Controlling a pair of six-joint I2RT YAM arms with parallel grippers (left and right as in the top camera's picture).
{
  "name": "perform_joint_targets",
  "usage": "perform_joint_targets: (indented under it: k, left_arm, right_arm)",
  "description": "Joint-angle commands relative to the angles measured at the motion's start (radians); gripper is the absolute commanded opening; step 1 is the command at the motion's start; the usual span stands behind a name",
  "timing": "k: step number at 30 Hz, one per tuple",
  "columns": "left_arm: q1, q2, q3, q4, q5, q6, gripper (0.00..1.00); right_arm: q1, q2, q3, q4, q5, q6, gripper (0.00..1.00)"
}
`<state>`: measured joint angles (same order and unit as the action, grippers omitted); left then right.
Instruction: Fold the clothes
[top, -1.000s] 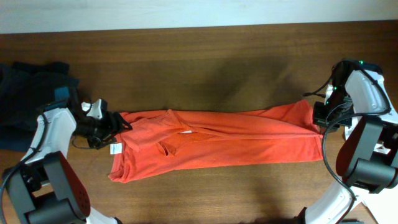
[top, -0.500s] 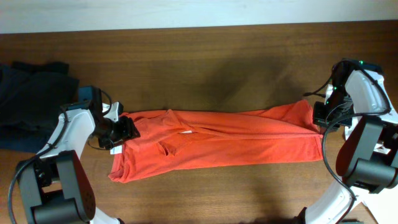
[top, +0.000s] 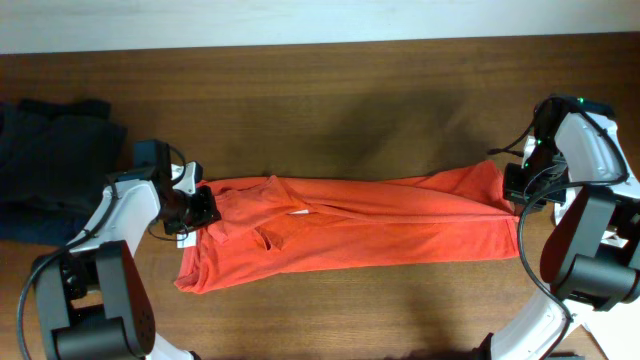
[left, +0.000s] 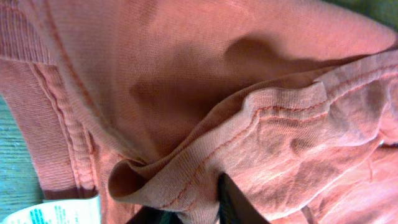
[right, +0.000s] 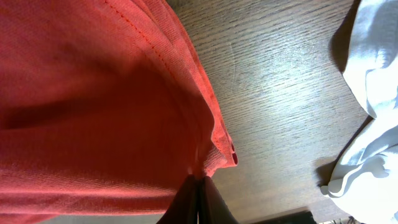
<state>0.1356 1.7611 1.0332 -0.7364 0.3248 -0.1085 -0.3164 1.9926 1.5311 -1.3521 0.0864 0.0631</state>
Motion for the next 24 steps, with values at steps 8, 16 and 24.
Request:
perform_joint_targets:
  k: [8, 16, 24]
  left_arm:
    - [0.103, -0.051, 0.163, -0.262, 0.041, 0.001, 0.0]
    - [0.164, -0.05, 0.181, -0.307, 0.053, 0.001, 0.0]
    - [0.119, -0.05, 0.178, -0.43, 0.023, 0.001, 0.23]
  right_arm:
    - [-0.006, -0.007, -0.007, 0.005, 0.069, -0.002, 0.05]
    - [-0.005, -0.007, -0.007, 0.015, 0.09, -0.002, 0.05]
    - [-0.006, -0.007, -0.007, 0.007, 0.084, -0.003, 0.35]
